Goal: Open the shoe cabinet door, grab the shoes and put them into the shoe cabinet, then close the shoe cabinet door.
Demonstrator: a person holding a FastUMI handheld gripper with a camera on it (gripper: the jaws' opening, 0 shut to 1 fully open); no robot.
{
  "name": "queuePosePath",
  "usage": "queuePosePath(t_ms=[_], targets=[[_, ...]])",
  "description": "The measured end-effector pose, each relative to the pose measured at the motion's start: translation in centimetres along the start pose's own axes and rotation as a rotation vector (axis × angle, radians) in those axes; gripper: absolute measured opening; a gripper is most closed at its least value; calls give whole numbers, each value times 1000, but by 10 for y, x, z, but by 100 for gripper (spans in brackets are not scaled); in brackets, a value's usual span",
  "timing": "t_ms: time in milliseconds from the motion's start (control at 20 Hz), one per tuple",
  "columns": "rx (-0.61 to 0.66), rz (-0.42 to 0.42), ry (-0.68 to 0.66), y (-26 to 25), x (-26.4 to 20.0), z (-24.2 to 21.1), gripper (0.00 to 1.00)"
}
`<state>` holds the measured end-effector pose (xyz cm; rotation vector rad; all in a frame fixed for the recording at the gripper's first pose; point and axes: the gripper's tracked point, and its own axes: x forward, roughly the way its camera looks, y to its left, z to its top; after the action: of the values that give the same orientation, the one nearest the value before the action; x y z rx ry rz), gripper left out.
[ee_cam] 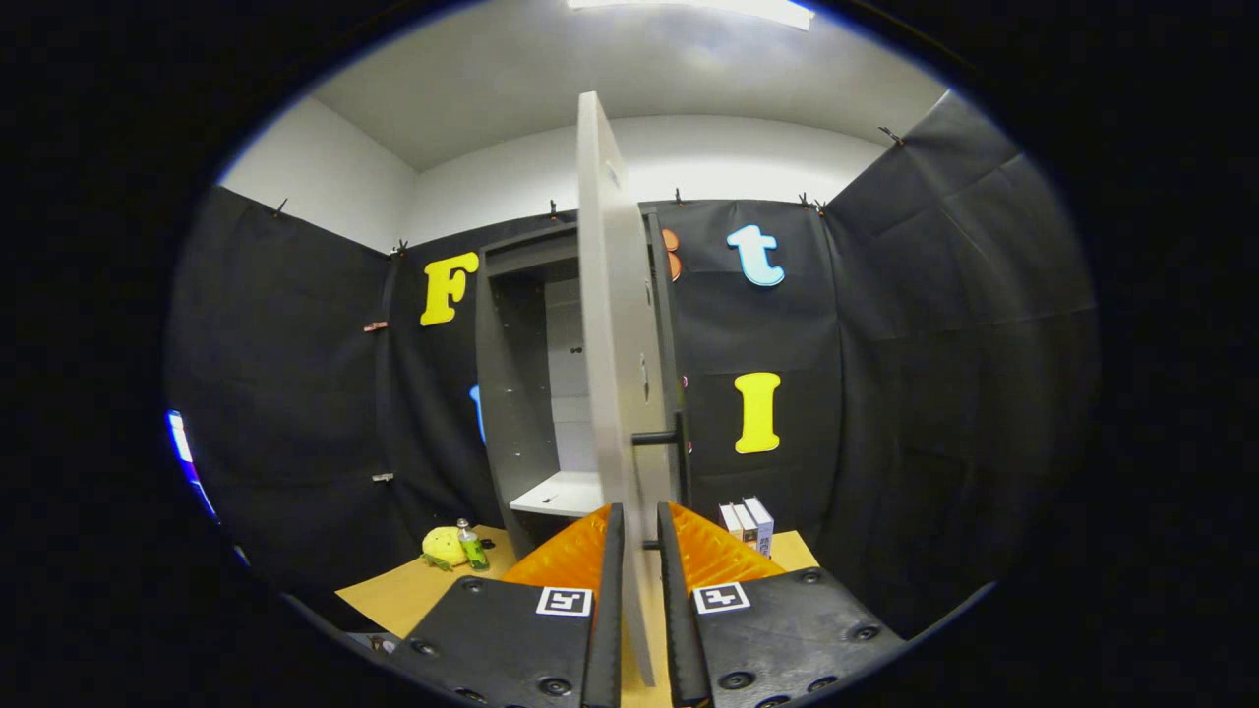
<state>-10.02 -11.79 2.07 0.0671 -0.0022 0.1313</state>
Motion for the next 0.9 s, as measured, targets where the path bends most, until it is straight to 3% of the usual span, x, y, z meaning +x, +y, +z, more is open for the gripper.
queuePosePath(t_ms=[150,300,500,600,900], targets=[[23,97,83,49,-6,-45,23],[83,144,160,89,-2,-99,23],[104,117,229,122,15,-173,23],[107,77,299,135,21,-224,41],[138,-17,521,151,35,-385,39]])
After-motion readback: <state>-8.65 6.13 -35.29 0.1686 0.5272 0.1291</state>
